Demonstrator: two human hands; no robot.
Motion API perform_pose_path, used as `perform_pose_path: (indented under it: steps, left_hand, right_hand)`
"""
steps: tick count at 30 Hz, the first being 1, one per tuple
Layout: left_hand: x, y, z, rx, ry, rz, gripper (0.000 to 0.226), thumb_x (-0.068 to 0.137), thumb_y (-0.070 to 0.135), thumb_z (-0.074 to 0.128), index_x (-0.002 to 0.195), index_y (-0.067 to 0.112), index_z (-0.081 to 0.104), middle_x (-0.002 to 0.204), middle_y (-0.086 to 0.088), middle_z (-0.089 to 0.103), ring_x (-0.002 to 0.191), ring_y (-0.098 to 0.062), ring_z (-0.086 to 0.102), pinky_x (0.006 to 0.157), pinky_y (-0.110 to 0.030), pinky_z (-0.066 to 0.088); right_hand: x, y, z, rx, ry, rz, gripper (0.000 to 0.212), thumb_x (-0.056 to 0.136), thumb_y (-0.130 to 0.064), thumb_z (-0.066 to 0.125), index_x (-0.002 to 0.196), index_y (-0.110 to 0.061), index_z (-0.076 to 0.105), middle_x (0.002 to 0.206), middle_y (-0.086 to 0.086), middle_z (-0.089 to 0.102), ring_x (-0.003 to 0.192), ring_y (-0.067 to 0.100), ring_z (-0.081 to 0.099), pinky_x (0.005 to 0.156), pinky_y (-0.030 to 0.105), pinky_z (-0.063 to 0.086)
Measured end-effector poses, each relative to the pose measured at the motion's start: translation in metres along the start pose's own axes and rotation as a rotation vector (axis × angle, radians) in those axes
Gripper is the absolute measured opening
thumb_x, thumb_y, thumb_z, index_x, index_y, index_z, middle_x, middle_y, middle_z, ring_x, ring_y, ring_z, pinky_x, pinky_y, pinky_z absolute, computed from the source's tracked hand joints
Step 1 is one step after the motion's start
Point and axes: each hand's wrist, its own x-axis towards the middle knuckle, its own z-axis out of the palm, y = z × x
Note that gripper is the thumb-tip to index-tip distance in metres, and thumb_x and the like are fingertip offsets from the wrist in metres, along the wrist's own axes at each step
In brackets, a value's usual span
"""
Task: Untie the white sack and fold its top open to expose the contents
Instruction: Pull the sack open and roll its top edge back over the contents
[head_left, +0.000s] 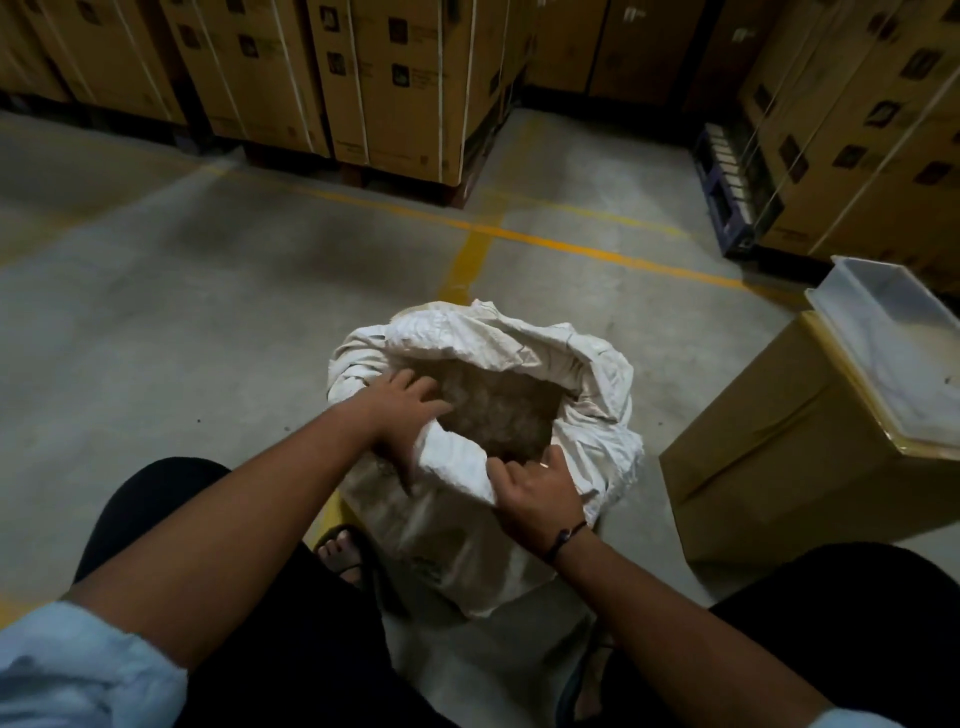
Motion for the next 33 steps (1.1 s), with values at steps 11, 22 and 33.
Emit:
perform_pose_path:
  steps: [11, 22, 33]
  left_hand:
    - [0.023, 0.065, 0.014, -0.219, -0.283, 0.223, 0.063, 0.07, 0.055, 0.086, 0.12, 0.02, 0.069, 0.114, -0.001, 0.072, 0.103, -0.023, 0.068, 0.087, -0.032, 0.051]
    - [0.001, 0.087, 0.07, 0.097, 0.444, 0.091, 0.019, 0.099, 0.022, 0.04, 0.114, 0.013, 0.05, 0.107, -0.013, 0.062, 0.091, -0.033, 0.057, 0.084, -0.045, 0.04]
    - [0.019, 0.088, 0.046, -0.131, -0.086, 0.192, 0.07, 0.075, 0.073, 0.072, 0.123, 0.023, 0.061, 0.119, -0.002, 0.07, 0.107, -0.026, 0.066, 0.087, -0.037, 0.049]
  right_hand:
    - [-0.001, 0.013, -0.009, 0.328, -0.291, -0.168, 0.049, 0.078, -0.025, 0.067, 0.124, -0.016, 0.053, 0.112, 0.006, 0.064, 0.081, 0.029, 0.065, 0.069, 0.04, 0.053]
    - [-0.018, 0.031, 0.001, -0.041, -0.517, -0.039, 0.031, 0.074, -0.033, 0.068, 0.099, -0.016, 0.058, 0.079, 0.004, 0.061, 0.07, 0.03, 0.061, 0.074, 0.041, 0.034]
    - [-0.002, 0.016, -0.009, 0.104, -0.515, -0.223, 0.031, 0.082, -0.034, 0.063, 0.106, -0.017, 0.054, 0.092, 0.006, 0.062, 0.08, 0.03, 0.06, 0.074, 0.041, 0.037]
